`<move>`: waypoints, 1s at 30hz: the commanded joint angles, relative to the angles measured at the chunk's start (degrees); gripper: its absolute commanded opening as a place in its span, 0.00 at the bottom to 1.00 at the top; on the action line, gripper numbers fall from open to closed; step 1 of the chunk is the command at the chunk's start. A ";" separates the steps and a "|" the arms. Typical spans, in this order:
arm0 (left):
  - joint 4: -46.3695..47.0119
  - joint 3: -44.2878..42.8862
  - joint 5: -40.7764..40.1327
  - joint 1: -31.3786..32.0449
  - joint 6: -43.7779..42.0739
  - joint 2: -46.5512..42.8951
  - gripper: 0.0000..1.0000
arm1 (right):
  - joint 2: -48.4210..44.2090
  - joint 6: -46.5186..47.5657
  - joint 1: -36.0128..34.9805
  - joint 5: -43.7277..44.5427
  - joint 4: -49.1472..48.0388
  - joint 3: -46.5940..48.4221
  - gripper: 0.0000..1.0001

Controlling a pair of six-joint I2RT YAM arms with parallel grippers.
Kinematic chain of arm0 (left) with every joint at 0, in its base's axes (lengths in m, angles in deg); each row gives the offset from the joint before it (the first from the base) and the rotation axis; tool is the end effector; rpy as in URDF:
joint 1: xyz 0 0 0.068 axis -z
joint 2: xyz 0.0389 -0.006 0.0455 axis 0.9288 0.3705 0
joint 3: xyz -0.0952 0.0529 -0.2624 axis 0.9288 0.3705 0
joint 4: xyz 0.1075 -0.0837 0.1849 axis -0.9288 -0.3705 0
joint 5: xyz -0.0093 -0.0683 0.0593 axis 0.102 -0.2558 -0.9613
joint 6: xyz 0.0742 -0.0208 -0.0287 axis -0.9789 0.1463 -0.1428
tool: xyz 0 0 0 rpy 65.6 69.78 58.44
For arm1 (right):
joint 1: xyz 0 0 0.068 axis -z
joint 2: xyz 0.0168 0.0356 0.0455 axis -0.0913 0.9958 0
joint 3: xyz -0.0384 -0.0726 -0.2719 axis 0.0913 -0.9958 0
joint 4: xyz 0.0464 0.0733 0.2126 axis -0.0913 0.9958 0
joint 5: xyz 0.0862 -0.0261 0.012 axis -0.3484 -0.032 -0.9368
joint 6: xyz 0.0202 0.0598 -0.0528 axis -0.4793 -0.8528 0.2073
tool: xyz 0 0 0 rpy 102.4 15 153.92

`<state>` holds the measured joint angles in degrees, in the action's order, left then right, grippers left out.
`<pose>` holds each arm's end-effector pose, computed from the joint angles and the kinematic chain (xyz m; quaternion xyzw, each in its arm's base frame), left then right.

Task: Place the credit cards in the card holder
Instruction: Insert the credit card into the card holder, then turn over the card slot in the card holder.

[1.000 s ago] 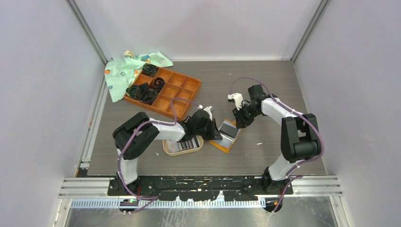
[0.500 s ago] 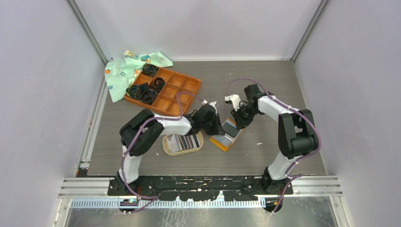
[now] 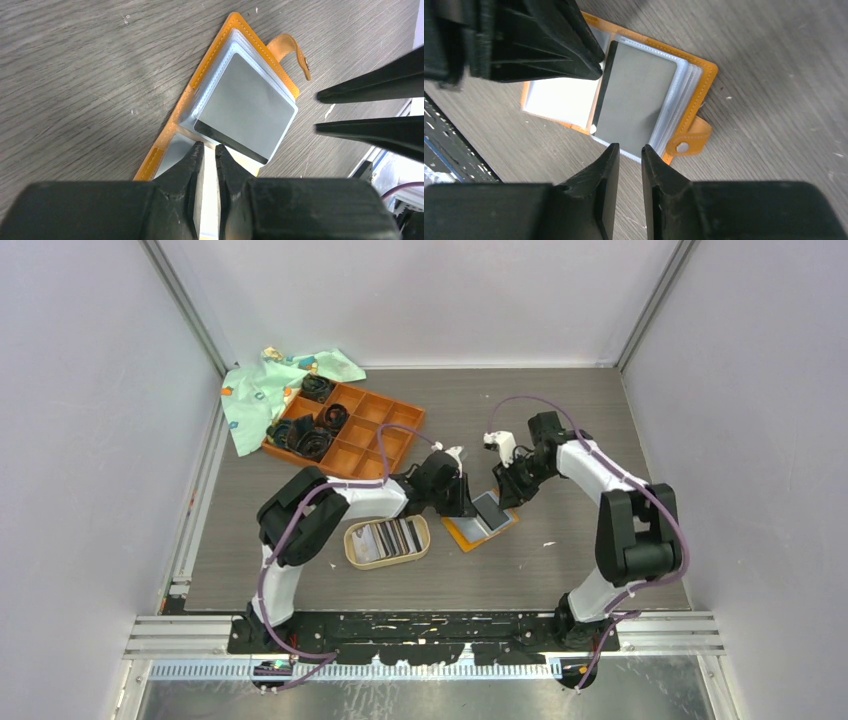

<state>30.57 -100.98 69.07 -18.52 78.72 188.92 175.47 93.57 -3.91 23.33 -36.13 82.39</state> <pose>0.2756 -0.3451 0.1533 0.0632 0.9062 -0.3598 0.2130 0.2728 0.0806 0.1913 -0.3921 0.8761 0.2288 0.1625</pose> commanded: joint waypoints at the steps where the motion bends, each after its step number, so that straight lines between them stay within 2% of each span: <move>1: 2.56 1.60 -0.61 -0.28 -5.72 -5.86 0.16 | -10.53 0.96 2.18 -7.40 -1.99 -1.13 0.30; 5: 6.06 6.66 -1.31 -0.34 -8.84 -12.39 0.17 | -19.25 1.34 2.79 -7.79 -7.05 -4.87 0.39; 8: 7.65 9.95 -1.99 -0.36 -11.79 -17.81 0.17 | -25.54 0.76 2.82 -5.10 -11.22 -6.78 0.53; 11: 9.36 12.95 -2.39 -0.39 -16.43 -22.71 0.18 | -30.25 -1.25 2.85 -2.84 -14.11 -6.95 0.76; 13: 10.69 14.57 -2.45 -0.69 -19.26 -25.31 0.20 | -31.55 -4.64 2.97 -2.55 -13.71 -5.31 0.97; 14: 10.17 15.08 -2.13 -1.01 -20.50 -26.71 0.21 | -31.45 -7.90 2.95 -2.69 -14.21 -4.64 0.99; 16: 9.27 16.52 -2.42 -2.04 -22.67 -29.34 0.23 | -30.11 -17.90 2.92 -3.61 -17.14 -4.19 1.00; 17: 9.43 17.55 -3.70 -2.42 -22.60 -30.34 0.28 | -28.91 -19.72 2.91 -5.46 -17.75 -4.03 1.00; 19: 11.40 20.00 -4.03 -3.82 -20.72 -31.75 0.42 | -26.01 -19.32 2.89 -10.64 -15.89 -3.56 0.99; 21: 14.25 21.81 1.55 -6.23 -19.18 -32.36 0.51 | -24.06 -19.49 2.92 -13.71 -15.17 -4.40 1.00; 25: 20.52 24.72 12.65 -10.84 -13.19 -31.95 0.55 | -21.45 -20.77 2.93 -13.29 -16.19 -6.79 0.94; 28: 22.73 26.49 10.87 -10.22 -11.94 -33.13 0.55 | -17.51 -21.82 2.96 -11.16 -13.65 -5.09 0.86; 30: 20.03 26.49 6.87 -8.11 -14.36 -35.34 0.54 | -14.52 -20.63 2.93 -10.20 -10.37 -3.48 0.79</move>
<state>46.07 -74.64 76.37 -29.60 64.71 157.84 157.16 74.12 -1.04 12.88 -49.71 75.85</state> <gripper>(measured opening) 0.548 0.839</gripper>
